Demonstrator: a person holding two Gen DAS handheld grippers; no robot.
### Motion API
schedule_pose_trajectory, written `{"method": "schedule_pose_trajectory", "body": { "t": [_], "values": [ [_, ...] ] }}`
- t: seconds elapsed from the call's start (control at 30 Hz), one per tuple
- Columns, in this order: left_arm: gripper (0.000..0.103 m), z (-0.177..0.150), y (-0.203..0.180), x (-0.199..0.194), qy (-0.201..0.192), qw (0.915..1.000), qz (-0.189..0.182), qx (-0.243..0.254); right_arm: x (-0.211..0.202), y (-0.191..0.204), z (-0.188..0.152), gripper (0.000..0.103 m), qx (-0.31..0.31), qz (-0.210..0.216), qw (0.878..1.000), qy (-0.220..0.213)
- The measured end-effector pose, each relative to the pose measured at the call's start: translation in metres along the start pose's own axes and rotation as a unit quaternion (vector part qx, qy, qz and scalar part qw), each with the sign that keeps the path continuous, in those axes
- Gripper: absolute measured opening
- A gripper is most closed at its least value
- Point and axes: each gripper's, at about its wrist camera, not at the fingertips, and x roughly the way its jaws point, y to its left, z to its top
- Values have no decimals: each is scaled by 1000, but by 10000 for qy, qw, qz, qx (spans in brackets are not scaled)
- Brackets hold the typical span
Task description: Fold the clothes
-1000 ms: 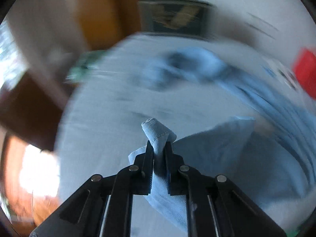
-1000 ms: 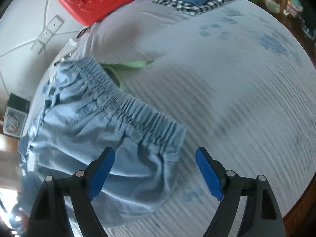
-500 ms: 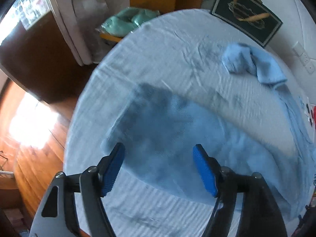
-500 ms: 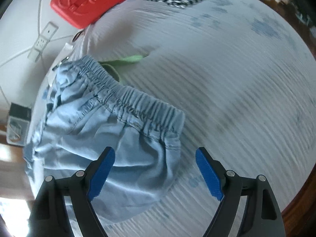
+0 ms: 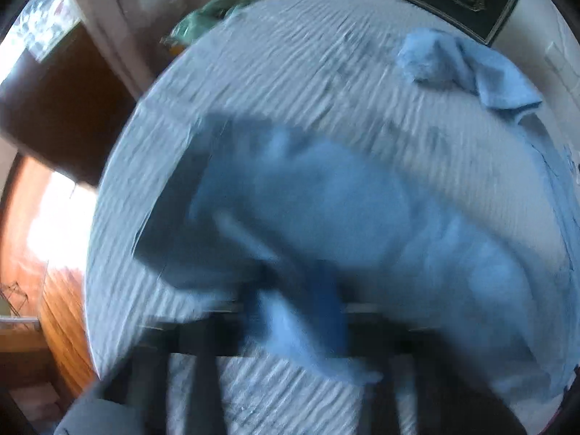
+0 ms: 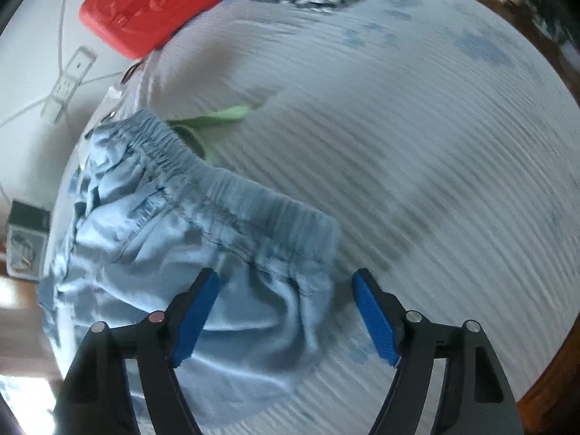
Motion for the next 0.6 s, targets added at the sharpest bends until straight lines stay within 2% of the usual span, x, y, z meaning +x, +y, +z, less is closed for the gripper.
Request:
{"method": "schedule_pose_trajectory", "body": {
  "t": [0.03, 0.07, 0.1, 0.17, 0.23, 0.3, 0.33, 0.4, 0.43, 0.47, 0.5, 0.53, 0.6],
  "values": [
    [3, 8, 0, -11, -119, 9999, -47, -62, 2, 9, 0, 35, -173, -117, 9998, 34],
    [3, 14, -1, -23, -267, 9996, -30, -81, 0, 18, 1, 27, -346, -232, 9991, 5],
    [3, 20, -1, -39, -455, 9989, -31, -91, -9, 27, 2, 13, -479, -252, 9985, -105],
    [3, 27, 1, -67, -707, 9975, -49, -75, -36, 34, 6, 13, -539, -68, 9976, -421],
    [3, 31, 2, -75, -729, 9972, -123, 91, -65, 29, 8, 13, -464, 177, 9968, -633],
    [3, 32, 1, -76, -657, 9971, -254, 275, -81, 20, 5, 13, -423, 300, 9966, -647],
    [3, 29, 0, -71, -568, 9971, -363, 353, -84, 16, 3, 13, -427, 199, 9970, -622],
    [3, 30, -5, -58, -348, 9970, -481, 495, -78, 6, -1, 13, -453, -370, 9968, -536],
    [7, 29, -8, -51, -238, 9971, -505, 518, -72, -3, -4, 13, -370, -528, 9970, -431],
    [12, 27, -10, -47, -175, 9971, -530, 517, -66, -13, -7, 13, -226, -524, 9979, -319],
    [30, 28, -15, -43, -155, 9968, -572, 534, -63, -22, -10, 13, -95, -457, 9986, -248],
    [58, 31, -20, -39, -145, 9964, -617, 561, -61, -27, -11, 13, -21, -399, 9990, -211],
    [80, 41, -33, -35, -209, 9959, -624, 616, -62, -28, -12, 18, -25, -308, 9992, -234]
  ]
}}
